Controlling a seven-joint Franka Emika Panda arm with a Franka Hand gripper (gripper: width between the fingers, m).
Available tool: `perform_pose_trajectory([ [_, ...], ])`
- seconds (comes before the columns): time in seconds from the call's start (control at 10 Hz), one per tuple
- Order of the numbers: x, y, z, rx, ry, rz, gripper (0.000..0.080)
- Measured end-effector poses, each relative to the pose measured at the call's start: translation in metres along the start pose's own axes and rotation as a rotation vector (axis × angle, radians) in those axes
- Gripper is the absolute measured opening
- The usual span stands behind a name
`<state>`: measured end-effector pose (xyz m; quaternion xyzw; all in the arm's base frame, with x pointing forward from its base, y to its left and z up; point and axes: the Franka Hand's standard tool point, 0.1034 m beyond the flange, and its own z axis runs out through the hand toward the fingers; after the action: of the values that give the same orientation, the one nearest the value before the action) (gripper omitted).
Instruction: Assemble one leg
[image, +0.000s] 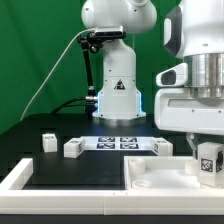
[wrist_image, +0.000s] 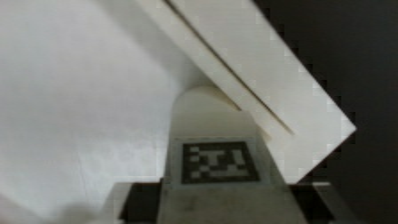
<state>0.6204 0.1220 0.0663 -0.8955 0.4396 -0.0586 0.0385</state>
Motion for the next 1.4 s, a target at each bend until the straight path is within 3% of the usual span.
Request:
perform_pose_trajectory([
  [0.4,0.0009,-0.0009,0.0008,0.004,-0.022,0.337,0.0292],
  [0.8,0.0003,-0.0011,0.0009,0.007,-0.030,0.333,0.0298],
  [1.0,0.0008,-0.0018,0.0003,0.009,-0.030,0.194,0.0611],
  [1.4,0.0023,-0.0015,-0.0003,0.011,-0.027,-0.299,0.0649],
])
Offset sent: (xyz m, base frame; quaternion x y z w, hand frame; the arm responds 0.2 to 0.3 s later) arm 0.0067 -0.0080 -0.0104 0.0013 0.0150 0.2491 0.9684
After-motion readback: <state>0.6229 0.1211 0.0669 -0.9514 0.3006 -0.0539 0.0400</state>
